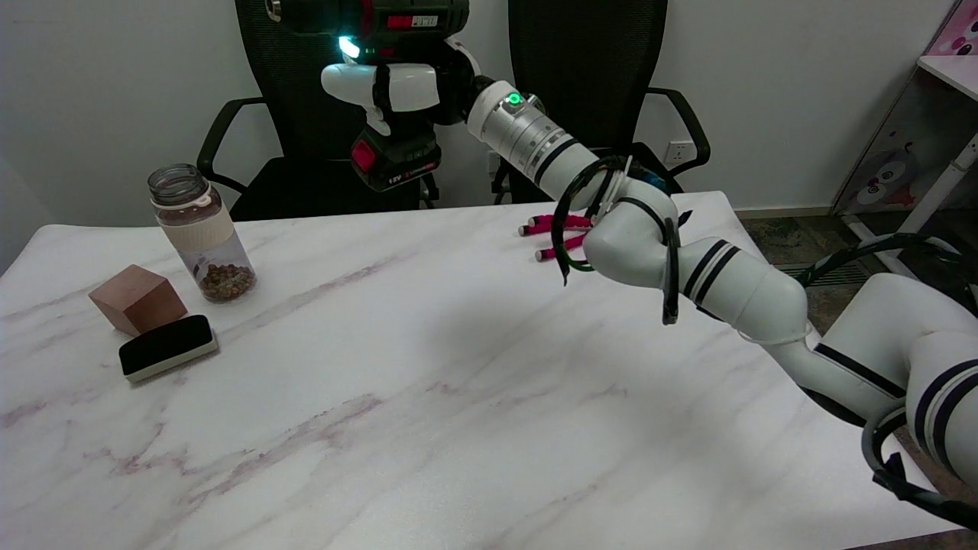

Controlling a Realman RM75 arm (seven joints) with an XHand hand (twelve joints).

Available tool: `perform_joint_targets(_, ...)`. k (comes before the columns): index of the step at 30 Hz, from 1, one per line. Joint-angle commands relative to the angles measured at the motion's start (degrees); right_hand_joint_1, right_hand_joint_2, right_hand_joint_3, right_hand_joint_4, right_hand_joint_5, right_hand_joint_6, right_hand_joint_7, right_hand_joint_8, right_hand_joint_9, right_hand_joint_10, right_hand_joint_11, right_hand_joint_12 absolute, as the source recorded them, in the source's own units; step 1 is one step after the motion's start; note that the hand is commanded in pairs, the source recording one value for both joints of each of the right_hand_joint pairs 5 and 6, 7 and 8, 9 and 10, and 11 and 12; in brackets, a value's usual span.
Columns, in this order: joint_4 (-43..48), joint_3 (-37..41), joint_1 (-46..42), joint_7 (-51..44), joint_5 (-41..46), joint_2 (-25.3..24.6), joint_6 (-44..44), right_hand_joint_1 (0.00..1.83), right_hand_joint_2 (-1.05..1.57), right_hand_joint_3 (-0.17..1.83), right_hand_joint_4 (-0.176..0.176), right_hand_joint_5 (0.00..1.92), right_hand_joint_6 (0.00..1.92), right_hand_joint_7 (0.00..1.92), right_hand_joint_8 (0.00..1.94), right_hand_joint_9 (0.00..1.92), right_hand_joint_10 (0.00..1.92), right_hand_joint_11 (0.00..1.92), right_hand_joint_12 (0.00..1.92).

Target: Pick up the power screwdriver.

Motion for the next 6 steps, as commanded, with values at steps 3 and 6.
perform_joint_targets(3,-2.0,0.5,-1.5,-0.1,0.4,1.6,-0.6,0.93,0.83,0.78,0.016,1.62,1.62,1.62,1.62,1.92,1.92,1.92,1.92)
perform_joint_targets(6,-0.6,0.6,-1.6,-0.1,0.4,1.6,-0.1,0.93,0.83,0.78,0.020,1.62,1.62,1.62,1.62,1.92,1.92,1.92,1.92)
